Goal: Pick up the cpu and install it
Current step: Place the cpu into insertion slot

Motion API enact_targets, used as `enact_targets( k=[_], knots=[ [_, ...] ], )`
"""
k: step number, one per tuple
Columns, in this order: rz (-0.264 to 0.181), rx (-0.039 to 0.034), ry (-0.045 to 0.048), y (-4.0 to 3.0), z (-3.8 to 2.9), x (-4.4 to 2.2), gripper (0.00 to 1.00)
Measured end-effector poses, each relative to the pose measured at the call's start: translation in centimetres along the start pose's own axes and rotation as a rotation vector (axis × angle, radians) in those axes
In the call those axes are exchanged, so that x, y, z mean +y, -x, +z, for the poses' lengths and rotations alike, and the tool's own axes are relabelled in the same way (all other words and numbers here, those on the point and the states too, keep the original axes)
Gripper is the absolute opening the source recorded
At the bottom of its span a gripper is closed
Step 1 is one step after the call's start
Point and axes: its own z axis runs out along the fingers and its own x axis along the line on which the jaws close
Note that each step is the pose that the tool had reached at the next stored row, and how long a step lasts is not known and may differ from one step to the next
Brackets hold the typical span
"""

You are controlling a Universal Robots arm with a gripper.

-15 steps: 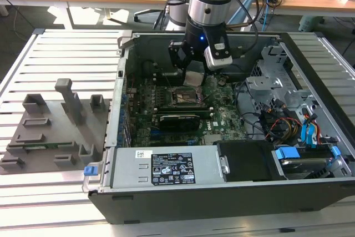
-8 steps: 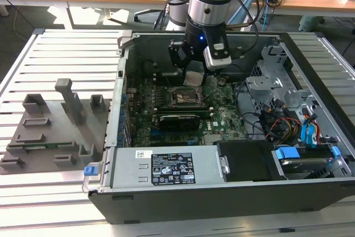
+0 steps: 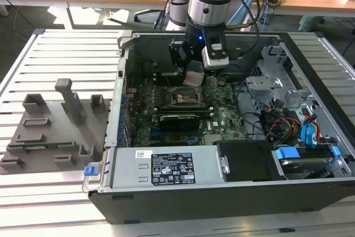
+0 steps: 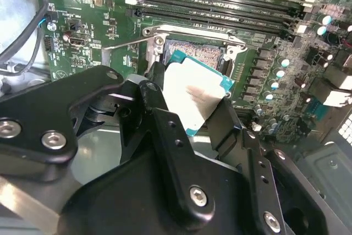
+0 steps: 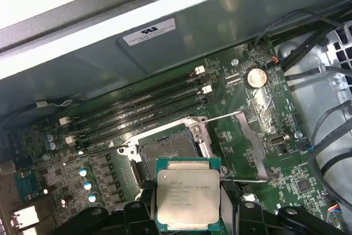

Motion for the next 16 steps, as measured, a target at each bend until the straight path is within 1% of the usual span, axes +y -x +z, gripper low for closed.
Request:
enact_targets(
  k=[1, 6, 10, 16],
  knots=[
    [0.016, -0.0009, -0.0004, 0.00, 0.00, 0.00, 0.55],
    [0.043, -0.0027, -0.0017, 0.02, 0.00, 0.01, 0.55],
    [0.079, -0.0049, -0.0028, 0.03, 0.00, 0.01, 0.55],
    [0.115, -0.0069, -0.0038, 0.04, 0.00, 0.01, 0.55]
  ],
)
